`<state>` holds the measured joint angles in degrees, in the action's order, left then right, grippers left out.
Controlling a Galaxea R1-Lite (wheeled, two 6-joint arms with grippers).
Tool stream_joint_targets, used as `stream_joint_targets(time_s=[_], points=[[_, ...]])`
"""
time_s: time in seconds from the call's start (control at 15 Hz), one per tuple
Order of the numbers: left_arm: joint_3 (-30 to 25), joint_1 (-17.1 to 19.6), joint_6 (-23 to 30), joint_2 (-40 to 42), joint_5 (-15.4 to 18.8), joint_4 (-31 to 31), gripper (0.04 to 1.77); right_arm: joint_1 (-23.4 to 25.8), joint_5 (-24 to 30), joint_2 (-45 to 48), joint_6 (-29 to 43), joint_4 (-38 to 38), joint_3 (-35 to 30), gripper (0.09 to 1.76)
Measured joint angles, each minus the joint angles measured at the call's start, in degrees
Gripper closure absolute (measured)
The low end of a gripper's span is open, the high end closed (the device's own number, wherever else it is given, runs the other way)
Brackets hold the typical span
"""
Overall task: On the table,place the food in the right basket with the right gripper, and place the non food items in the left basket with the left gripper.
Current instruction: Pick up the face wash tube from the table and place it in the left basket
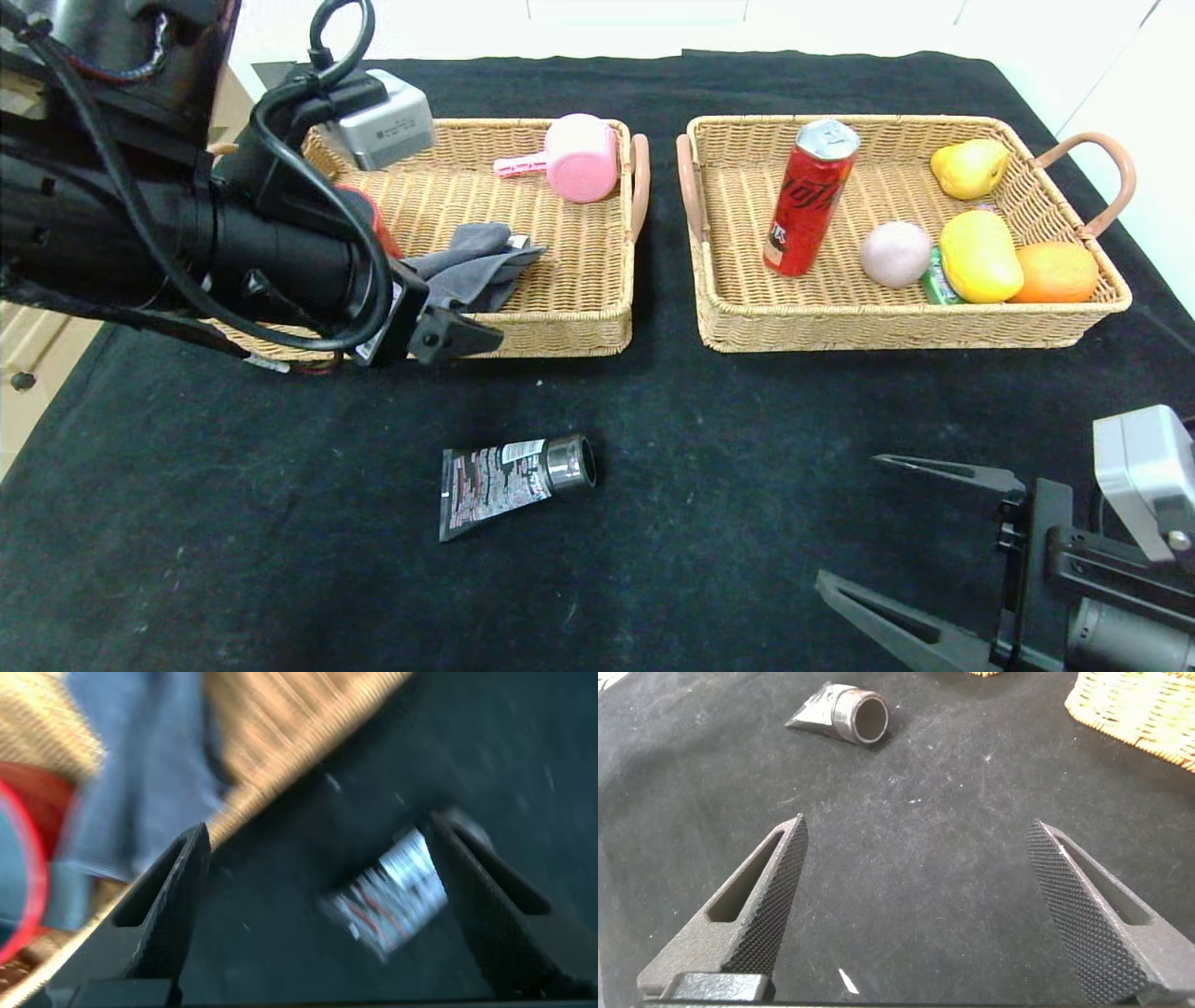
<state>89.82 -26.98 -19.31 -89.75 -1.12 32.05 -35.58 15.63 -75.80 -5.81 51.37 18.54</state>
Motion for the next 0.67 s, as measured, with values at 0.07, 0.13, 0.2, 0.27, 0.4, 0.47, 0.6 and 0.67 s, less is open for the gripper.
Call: stream_joint_targets(time_s=[0.07,0.13,0.2,0.27,0.4,0.47,0.6,0.67], points=[[-0.40,-0.83,-2.55,0.52,0.00,2.76,0.13,0.01,0.00,0.12,0.04,-0.07,0.04,0.14],[-0.66,-1.46,-5.11,1.07,-0.09,4.85,0.13,0.09,-0.01,0.23,0.09,-0.09,0.15,0.14],[-0.85,-2.15,-6.55,1.52,-0.17,6.18,0.12,0.30,0.05,0.44,0.20,-0.11,0.30,0.14],[-1.01,-2.90,-7.53,1.85,-0.35,7.11,0.12,0.63,0.27,0.80,0.30,-0.55,0.61,0.14],[-2.04,-4.61,-9.90,2.38,-0.67,8.06,0.12,1.00,0.38,1.33,0.33,-0.71,0.88,0.14],[-2.86,-5.46,-11.36,2.60,-0.74,8.16,0.11,1.07,0.41,1.61,0.34,-0.90,0.94,0.14],[-4.16,-6.03,-14.90,2.73,-0.78,8.24,0.11,1.13,0.44,2.05,0.37,-1.40,0.98,0.14],[-4.57,-5.92,-17.04,2.67,-0.78,8.24,0.11,1.13,0.44,2.35,0.41,-2.29,1.13,0.14]])
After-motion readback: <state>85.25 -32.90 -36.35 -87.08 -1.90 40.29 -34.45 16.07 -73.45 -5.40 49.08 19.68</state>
